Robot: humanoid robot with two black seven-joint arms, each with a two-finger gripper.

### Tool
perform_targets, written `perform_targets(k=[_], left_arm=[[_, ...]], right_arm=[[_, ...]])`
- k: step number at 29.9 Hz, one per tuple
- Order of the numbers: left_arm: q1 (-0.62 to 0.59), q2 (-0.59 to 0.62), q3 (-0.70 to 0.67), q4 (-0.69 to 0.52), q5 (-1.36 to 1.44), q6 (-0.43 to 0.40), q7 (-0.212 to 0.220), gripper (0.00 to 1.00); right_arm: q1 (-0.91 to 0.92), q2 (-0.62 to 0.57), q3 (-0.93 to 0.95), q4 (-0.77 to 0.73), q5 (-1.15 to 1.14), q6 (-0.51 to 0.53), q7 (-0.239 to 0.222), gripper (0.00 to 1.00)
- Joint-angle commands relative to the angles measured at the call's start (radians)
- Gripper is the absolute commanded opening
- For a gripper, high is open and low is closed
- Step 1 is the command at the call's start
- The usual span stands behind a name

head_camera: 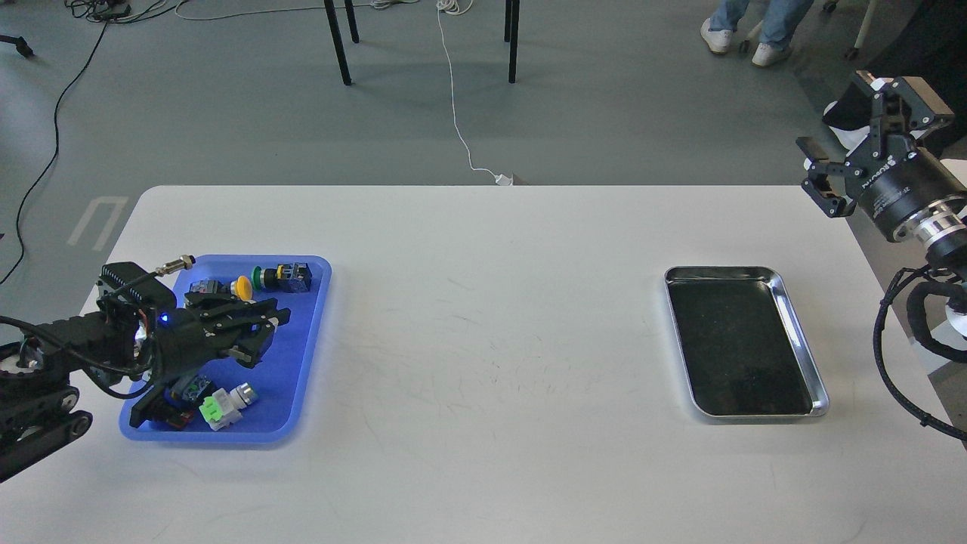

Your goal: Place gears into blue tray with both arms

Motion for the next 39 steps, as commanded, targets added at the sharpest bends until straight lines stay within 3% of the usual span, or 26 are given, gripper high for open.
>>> perform_targets(k=[1,7,10,13,14,20,27,32,39], left_arm=[[0.007,-0.014,0.012,0.042,0.000,0.000,0.000,0.18],[0.010,-0.023,0.025,0.044,0.003,0.000,0.002,0.27],[0.010,-0.024,0.023,0.044,-0.003,0.002,0.005,0.41],[0.010,-0.024,0.023,0.047,-0.008,0.002,0.005,0.70],[0.009,-0.023,0.023,0.047,-0.008,0.002,0.003,0.72],[-0.013,-0.021,-0.020,0.045,-0.082,-0.002,-0.001,0.82],[-0.154,-0.032,-0.118,0.041,-0.746,-0.061,-0.003,0.97],[-0.238,-0.089,-0.168,0.071,-1.320,-0.182,0.005,0.98],[-0.267,-0.245,-0.299,0.206,-1.598,-0.241,0.008,0.98]], right_arm=[[0.003,0.000,0.000,0.000,0.000,0.000,0.000,0.95],[0.002,-0.001,0.000,0.000,0.000,0.000,0.000,0.95],[0.002,0.000,0.000,-0.001,0.000,0.000,0.000,0.95],[0.000,0.000,0.000,-0.001,0.000,0.000,0.000,0.95],[0.000,0.000,0.000,-0.002,-0.001,0.001,0.000,0.95],[0.003,0.000,0.001,-0.005,-0.001,0.000,0.000,0.95],[0.058,0.008,0.043,-0.018,-0.004,-0.011,-0.003,0.98],[0.067,0.017,0.121,-0.040,-0.004,-0.054,-0.017,0.98],[0.084,0.109,0.218,-0.123,0.055,-0.054,-0.034,0.99]])
